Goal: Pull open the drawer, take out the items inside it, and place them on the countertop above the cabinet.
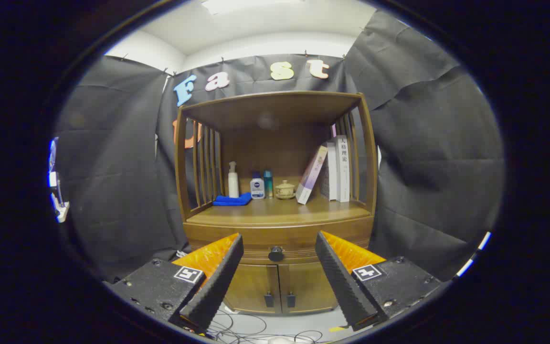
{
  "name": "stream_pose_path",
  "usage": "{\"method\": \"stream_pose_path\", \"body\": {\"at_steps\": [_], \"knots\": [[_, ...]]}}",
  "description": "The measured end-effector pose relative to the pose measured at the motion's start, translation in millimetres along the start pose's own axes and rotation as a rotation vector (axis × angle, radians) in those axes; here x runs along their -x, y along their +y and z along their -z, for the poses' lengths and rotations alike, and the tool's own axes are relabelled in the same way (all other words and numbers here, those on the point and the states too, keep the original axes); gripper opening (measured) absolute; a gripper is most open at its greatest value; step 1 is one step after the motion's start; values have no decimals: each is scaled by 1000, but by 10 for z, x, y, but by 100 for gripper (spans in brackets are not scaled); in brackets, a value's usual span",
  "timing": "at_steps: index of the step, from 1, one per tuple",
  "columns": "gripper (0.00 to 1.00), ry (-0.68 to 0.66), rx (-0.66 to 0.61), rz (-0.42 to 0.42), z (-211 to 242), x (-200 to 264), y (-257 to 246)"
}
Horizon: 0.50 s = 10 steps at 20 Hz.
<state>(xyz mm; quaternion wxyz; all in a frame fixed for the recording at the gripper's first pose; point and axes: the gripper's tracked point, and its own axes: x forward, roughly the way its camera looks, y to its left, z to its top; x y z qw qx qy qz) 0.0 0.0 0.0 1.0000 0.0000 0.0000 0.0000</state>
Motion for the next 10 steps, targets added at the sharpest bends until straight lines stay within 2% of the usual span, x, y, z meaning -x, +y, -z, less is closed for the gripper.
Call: {"method": "stream_pose_path", "body": {"at_steps": [10], "knots": [[99, 2, 17, -8, -65, -24, 16]]}}
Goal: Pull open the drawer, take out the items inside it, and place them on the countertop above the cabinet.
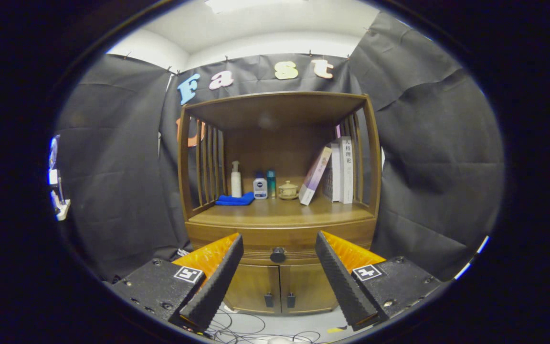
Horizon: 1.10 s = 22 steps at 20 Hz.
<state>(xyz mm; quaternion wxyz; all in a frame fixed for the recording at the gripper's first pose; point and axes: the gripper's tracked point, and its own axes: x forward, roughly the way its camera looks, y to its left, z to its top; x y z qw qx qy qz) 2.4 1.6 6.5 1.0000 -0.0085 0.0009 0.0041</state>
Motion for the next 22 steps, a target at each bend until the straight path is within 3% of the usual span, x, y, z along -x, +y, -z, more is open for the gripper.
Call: {"method": "stream_pose_path", "body": {"at_steps": [11, 22], "knots": [[99, 38, -34, -19, 340, -458, 23], [99, 157, 0, 19, 1225, -1883, -19]]}}
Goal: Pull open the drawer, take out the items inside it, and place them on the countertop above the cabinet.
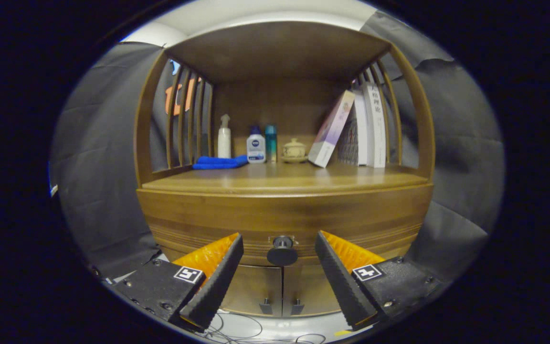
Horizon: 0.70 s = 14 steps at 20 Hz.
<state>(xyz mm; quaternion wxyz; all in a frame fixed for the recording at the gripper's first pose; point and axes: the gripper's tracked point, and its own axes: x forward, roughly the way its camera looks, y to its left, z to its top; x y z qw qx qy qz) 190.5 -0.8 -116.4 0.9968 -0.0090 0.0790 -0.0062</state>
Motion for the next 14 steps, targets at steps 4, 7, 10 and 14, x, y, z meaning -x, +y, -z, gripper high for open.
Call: {"method": "stream_pose_path", "body": {"at_steps": [4, 7, 10, 14], "knots": [[90, 40, -9, 17, 202, -254, -5], [75, 21, -26, 24, 196, -335, -7], [52, 16, -51, 40, 189, -423, -35], [46, 12, -29, 48, 181, -404, -59]]}}
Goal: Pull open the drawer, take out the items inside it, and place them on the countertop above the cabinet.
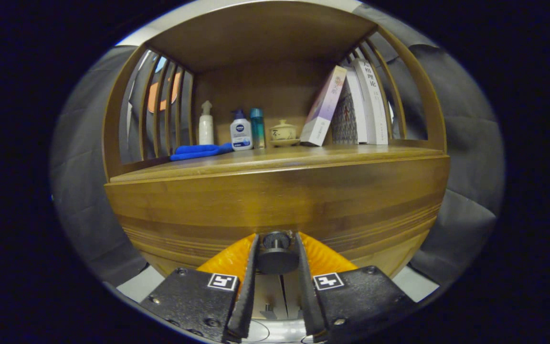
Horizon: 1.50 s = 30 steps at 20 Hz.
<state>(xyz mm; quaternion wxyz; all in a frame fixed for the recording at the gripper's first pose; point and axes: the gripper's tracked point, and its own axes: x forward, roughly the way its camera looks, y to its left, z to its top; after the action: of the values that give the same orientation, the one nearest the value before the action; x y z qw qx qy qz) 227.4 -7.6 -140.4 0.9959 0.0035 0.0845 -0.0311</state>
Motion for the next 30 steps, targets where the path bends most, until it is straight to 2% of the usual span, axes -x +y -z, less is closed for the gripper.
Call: {"method": "stream_pose_path", "body": {"at_steps": [2, 8, 21, 27, 30], "knots": [[40, 17, 9, -1, 10, 0, 5], [35, 47, 2, 8, 53, 203, -16], [34, -1, -15, -13, 403, 1456, -70], [34, 45, -80, -49, 547, 1795, -30], [34, 46, -44, -51, 577, 1921, -49]]}}
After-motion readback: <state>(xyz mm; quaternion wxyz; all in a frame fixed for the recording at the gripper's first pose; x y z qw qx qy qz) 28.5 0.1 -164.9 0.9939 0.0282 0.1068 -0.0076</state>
